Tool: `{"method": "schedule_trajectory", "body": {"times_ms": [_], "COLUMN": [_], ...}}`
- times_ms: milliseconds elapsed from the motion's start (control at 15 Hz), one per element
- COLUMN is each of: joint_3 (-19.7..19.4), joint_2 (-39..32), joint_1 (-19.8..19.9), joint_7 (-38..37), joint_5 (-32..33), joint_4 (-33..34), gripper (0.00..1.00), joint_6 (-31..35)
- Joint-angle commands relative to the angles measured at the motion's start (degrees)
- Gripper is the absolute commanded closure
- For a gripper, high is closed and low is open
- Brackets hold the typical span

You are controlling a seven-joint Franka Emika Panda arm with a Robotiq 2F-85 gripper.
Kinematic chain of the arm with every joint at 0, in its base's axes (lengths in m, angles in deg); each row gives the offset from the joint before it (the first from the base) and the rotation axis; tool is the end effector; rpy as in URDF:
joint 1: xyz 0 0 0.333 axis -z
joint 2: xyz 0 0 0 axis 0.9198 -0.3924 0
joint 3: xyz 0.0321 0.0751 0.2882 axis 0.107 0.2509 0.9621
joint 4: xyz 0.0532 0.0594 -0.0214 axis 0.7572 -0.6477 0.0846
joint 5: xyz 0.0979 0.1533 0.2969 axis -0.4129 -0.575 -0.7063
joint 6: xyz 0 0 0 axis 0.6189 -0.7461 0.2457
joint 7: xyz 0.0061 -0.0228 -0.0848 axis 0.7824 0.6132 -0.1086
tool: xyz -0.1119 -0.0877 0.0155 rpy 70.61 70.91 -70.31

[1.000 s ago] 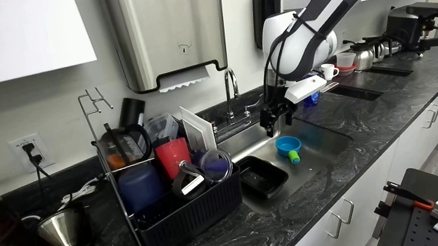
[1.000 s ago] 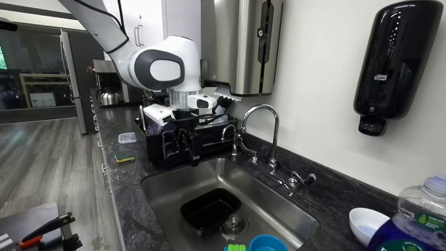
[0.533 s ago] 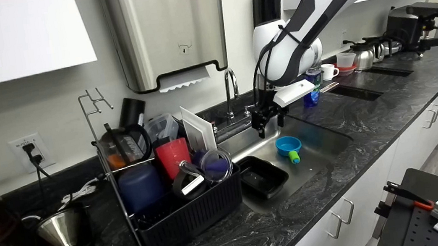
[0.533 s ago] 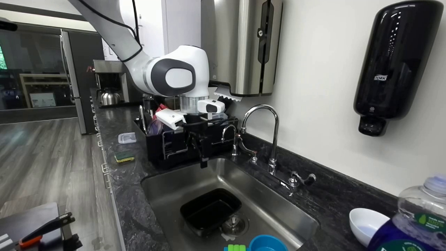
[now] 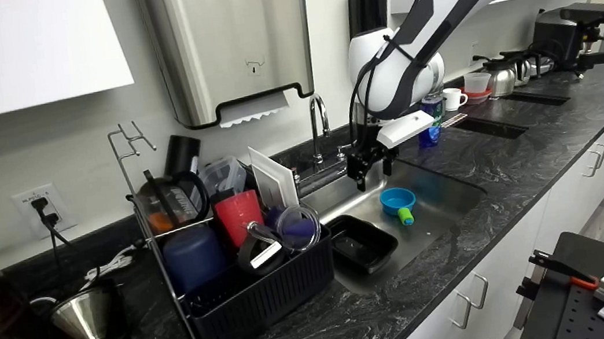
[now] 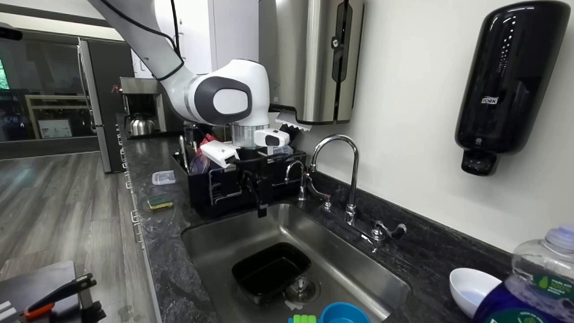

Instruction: Put the black dish in the sink onto the rack

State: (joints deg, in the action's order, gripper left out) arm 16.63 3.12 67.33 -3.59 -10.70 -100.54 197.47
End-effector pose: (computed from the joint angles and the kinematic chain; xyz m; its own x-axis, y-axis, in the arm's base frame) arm 0.5066 -0.0173 0.2454 0.9923 -0.1214 0.0252 -0.1222 -0.9920 0.0312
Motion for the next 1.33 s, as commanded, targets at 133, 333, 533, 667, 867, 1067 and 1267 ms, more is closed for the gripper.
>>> {"method": "schedule_trajectory", "body": {"times_ms": [133,333,533,667,867,1067,1267], "joint_3": [0.0,0.4,0.9,1.2,1.6,1.8,1.9], "joint_2": [-5.8,-9.4,-12.9,-14.9,-17.3,-19.4,-21.6], "joint_1": [1.1,2.0,2.8,3.3,3.8,4.3,4.7], "joint_7": [4.0,6.5,8.9,10.2,11.5,12.2,12.6], "joint_5": [-1.5,-1.9,-2.6,-3.2,-4.0,-4.2,-4.0], "joint_4": [1.7,2.9,5.0,6.5,8.5,10.2,11.9], "gripper": [0.00,0.00,0.00,0.00,0.00,0.00,0.00], "joint_6": [2.0,3.9,5.2,5.4,5.1,4.9,4.8]}}
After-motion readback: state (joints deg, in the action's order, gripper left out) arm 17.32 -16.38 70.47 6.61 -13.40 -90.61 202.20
